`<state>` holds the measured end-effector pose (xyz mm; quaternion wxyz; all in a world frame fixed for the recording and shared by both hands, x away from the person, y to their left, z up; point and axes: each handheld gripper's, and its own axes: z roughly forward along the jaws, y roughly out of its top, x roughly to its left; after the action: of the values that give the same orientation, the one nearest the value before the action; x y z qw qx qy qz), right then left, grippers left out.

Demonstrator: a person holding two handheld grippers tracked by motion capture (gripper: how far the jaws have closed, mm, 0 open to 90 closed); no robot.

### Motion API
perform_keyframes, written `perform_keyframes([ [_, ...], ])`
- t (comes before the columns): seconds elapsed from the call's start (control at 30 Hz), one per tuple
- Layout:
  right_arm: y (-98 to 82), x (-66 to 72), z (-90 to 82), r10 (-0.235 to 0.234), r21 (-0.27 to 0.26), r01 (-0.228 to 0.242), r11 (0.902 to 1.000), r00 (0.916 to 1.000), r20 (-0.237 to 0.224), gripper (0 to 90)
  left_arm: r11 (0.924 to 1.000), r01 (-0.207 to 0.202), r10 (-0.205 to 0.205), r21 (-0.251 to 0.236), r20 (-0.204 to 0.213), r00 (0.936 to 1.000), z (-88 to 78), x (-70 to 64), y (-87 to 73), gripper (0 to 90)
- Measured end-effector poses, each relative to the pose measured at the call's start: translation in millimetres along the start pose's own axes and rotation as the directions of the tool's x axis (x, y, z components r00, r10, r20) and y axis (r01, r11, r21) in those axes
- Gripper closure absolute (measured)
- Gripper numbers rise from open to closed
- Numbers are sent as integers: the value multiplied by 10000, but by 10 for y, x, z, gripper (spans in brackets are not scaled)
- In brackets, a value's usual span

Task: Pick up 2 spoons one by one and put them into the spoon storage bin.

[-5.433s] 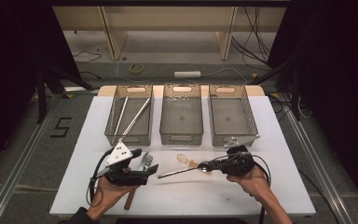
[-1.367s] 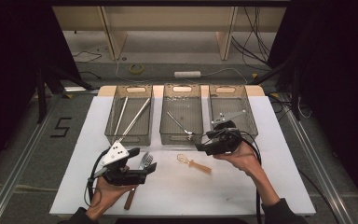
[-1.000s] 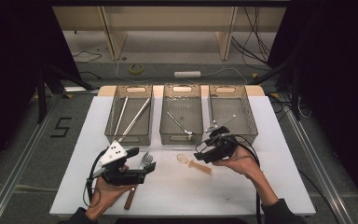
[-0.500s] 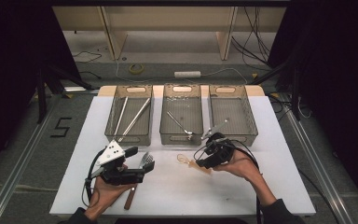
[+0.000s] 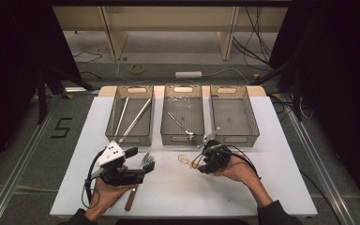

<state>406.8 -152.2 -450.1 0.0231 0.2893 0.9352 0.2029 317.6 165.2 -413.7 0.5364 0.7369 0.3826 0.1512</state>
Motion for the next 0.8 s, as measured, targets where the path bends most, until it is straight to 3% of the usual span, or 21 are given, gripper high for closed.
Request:
perform_keyframes([
  [0.37,-15,5,74,-86,386,89,9992,9999,-100,656,9999,104,-105,-71,-47,9999,-15,3,-3,164],
  [0.8,-11,23,116,-297,595,284,9978,9993,210,721,9999,104,-104,-31,-65,9999,-30,11,-11,164],
])
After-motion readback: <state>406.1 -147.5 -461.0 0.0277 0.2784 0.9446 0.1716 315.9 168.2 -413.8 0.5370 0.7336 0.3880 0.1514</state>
